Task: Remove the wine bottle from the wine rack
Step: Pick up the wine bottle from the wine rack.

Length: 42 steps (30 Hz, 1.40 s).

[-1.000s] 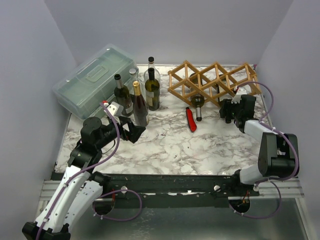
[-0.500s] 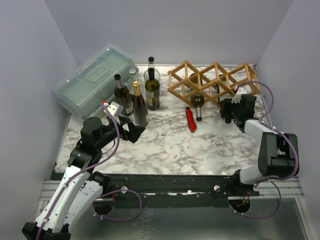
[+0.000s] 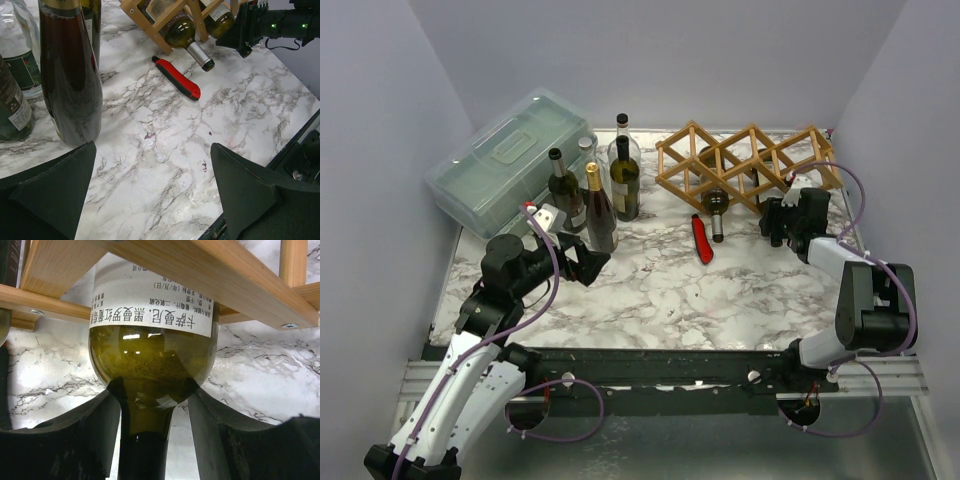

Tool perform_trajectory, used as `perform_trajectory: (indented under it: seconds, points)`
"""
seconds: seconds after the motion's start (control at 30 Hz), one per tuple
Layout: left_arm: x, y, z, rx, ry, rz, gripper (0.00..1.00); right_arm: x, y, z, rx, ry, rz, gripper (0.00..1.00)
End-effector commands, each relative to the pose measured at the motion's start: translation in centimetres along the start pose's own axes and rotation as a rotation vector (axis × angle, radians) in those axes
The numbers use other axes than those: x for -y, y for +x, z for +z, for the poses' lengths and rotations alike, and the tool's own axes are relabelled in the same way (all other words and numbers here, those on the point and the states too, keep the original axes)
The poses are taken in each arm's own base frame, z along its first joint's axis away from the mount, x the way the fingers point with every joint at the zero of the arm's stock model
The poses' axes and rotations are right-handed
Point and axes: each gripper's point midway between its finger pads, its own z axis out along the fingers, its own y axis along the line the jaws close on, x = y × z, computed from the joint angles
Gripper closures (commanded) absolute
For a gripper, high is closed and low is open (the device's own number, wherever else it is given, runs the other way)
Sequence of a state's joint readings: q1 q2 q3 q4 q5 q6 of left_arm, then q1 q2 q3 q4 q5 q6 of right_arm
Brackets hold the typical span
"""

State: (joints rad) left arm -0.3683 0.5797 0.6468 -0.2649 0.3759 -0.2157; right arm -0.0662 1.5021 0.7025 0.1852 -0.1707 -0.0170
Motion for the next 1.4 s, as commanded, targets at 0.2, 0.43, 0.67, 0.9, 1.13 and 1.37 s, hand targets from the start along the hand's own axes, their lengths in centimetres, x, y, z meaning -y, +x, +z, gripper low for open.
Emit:
perform_trajectory:
  seconds: [0.2,0.43,0.67,0.9,1.13,1.37]
  points:
    - [-0.4,0.1,-0.2,0.006,-0.018,0.015,0.01,-0.5,-0.1,0.6,-0.015,0.005,-0.018,0.43]
    - [-0.4,0.1,-0.1,0.005,-0.018,0.014,0.01,-0.4,-0.5,0.4,-0.013,0.013,-0.023,0.68]
    - [-0.5,0.0,-0.1,0.006,-0.022,0.016,0.01,-0.4,-2.2,-0.7,0.028,0.026,-0.021,1.00]
    - [-0.6,0.1,-0.1,0.004,-0.026,0.016,0.01,-0.1,-3.7,-2.3,0.063,0.052,-0.035,1.00]
    - [-0.6,0.1,-0.2,0.007,-0.027,0.017,0.01,-0.3,-3.9,-3.1,0.048,0.047,-0.041,1.00]
    - [-0.5,0.1,-0.2,0.007,-0.027,0.017,0.01,-0.6,-3.0,-4.7,0.014,0.036,-0.050,1.00]
